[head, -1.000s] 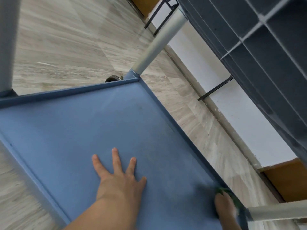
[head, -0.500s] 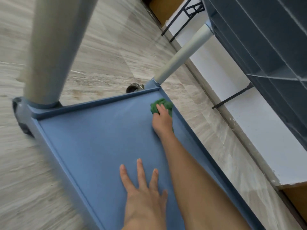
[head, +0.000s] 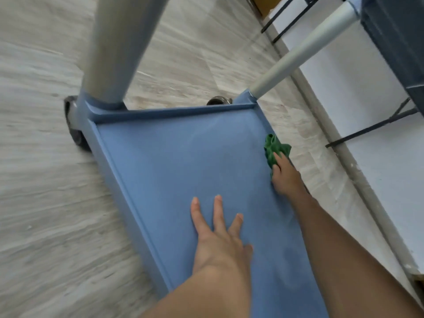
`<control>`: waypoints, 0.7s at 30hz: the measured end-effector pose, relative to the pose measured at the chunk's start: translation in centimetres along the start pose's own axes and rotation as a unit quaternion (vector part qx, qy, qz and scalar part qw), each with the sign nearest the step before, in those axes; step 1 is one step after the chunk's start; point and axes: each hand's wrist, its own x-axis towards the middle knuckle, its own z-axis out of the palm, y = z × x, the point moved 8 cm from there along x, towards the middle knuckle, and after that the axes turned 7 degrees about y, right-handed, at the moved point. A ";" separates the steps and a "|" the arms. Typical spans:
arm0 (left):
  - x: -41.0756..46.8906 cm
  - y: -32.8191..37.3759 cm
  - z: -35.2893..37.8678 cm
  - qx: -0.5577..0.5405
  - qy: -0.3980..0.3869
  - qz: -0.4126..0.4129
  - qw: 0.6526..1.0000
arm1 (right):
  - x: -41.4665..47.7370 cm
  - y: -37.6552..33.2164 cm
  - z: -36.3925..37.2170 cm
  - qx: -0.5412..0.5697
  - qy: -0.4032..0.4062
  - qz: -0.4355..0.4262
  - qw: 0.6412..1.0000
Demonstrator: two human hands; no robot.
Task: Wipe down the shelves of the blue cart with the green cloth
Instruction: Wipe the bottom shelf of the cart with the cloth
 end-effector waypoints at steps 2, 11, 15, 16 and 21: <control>-0.1 0.1 -0.1 0.015 0.002 -0.005 1.000 | -3.3 4.2 -0.7 0.009 0.016 -0.011 1.000; 0.1 0.0 0.4 0.027 -0.003 -0.031 0.999 | -18.9 21.8 -2.0 -0.066 0.036 0.090 0.993; 0.1 -0.1 0.3 0.029 0.014 -0.029 0.999 | -25.3 27.7 -3.4 -0.141 0.014 0.139 0.980; 0.1 -0.1 0.4 0.032 0.015 -0.029 0.999 | -26.7 29.3 -3.5 -0.159 0.001 0.154 0.975; 0.0 -0.1 0.3 0.042 0.024 -0.032 0.998 | -31.3 34.0 -3.5 -0.196 -0.115 0.287 0.930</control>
